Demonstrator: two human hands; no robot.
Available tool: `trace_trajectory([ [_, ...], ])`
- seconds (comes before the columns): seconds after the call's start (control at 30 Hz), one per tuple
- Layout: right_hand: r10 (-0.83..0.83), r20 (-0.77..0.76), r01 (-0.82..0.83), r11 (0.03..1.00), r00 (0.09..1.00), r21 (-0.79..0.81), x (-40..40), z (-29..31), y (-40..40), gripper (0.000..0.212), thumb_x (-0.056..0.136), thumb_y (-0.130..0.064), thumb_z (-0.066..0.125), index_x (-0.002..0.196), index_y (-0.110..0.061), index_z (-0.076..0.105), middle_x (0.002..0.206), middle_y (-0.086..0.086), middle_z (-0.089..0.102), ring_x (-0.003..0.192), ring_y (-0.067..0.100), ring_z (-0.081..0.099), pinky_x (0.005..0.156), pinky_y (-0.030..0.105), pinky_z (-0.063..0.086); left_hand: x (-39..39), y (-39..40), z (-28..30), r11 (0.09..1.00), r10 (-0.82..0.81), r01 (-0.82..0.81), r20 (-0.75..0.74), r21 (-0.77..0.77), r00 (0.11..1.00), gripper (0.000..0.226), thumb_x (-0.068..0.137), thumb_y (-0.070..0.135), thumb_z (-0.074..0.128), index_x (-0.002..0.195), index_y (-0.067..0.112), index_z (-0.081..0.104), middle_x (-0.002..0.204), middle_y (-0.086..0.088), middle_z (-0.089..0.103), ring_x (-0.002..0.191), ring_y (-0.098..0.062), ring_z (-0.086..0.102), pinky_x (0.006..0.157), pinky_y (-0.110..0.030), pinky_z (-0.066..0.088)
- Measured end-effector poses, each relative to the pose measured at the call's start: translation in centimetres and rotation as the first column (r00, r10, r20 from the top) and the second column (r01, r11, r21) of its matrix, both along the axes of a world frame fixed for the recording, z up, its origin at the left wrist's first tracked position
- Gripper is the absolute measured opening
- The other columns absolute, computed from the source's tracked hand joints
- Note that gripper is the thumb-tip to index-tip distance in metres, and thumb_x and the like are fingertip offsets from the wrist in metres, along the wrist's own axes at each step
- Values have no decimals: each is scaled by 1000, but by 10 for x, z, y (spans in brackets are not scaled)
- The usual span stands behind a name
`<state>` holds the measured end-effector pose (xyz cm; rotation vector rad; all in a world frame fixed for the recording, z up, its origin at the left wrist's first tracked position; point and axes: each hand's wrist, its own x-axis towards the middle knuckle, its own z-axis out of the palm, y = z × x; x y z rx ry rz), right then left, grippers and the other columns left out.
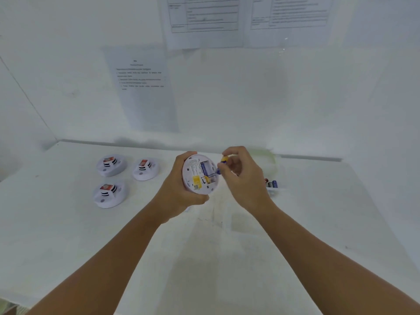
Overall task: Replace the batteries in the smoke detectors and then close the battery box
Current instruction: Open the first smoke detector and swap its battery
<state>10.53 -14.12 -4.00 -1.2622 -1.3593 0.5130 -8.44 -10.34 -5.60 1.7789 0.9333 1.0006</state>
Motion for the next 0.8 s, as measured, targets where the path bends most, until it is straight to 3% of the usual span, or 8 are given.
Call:
trace_trajectory([
  [0.1,3,-55,-14,977,998,-211,24,3,-13,16,94,-21,71,104,-29,62,78,-8,68,72,7,68,64,29,54,5,1,-3,1000,-1,1,-7,-1,1000,100,64,-18,86,143,25,41,122,20,58,115,-2,61,85,-24,59],
  [0.2,112,148,-36,896,983,-443,43,-7,-23,14,91,-24,73,100,-30,63,82,0,71,79,20,70,73,36,57,9,4,-7,1000,-17,17,-8,-9,1000,100,66,-17,86,143,26,40,122,20,58,115,-3,61,85,-23,58],
  [0.27,190,204,-48,835,960,-548,48,-12,-29,15,91,-26,74,100,-28,62,85,3,74,82,22,72,70,34,56,13,7,-8,999,-42,42,-11,-2,999,100,66,-17,86,143,28,40,122,22,57,117,-4,60,86,-23,58],
  [0.4,213,242,-11,770,947,-638,46,-17,-33,19,90,-26,77,102,-22,63,82,0,74,68,8,71,58,23,50,16,16,-9,995,-97,96,-16,-10,995,101,65,-19,85,141,29,40,118,29,58,114,-1,61,83,-22,57],
  [0.6,129,367,117,808,921,-578,32,-19,-30,23,91,-40,73,105,-26,62,90,-5,72,75,9,73,60,23,46,10,24,-13,987,-155,154,-27,-35,988,101,65,-19,84,140,33,42,120,25,58,115,0,60,83,-24,58],
  [0.73,43,492,127,944,869,-306,22,-7,-22,23,93,-39,70,113,-31,62,94,-14,65,82,5,64,78,31,56,4,28,-11,978,-206,204,-36,-55,978,100,66,-17,85,141,31,41,121,22,58,116,0,59,83,-28,60],
  [0.8,41,543,67,982,839,-177,15,-2,-16,29,95,-38,69,122,-32,63,102,-14,61,83,4,60,80,28,54,1,29,-8,970,-237,234,-45,-65,971,99,67,-17,85,142,30,40,122,20,58,118,-3,59,84,-29,60],
])
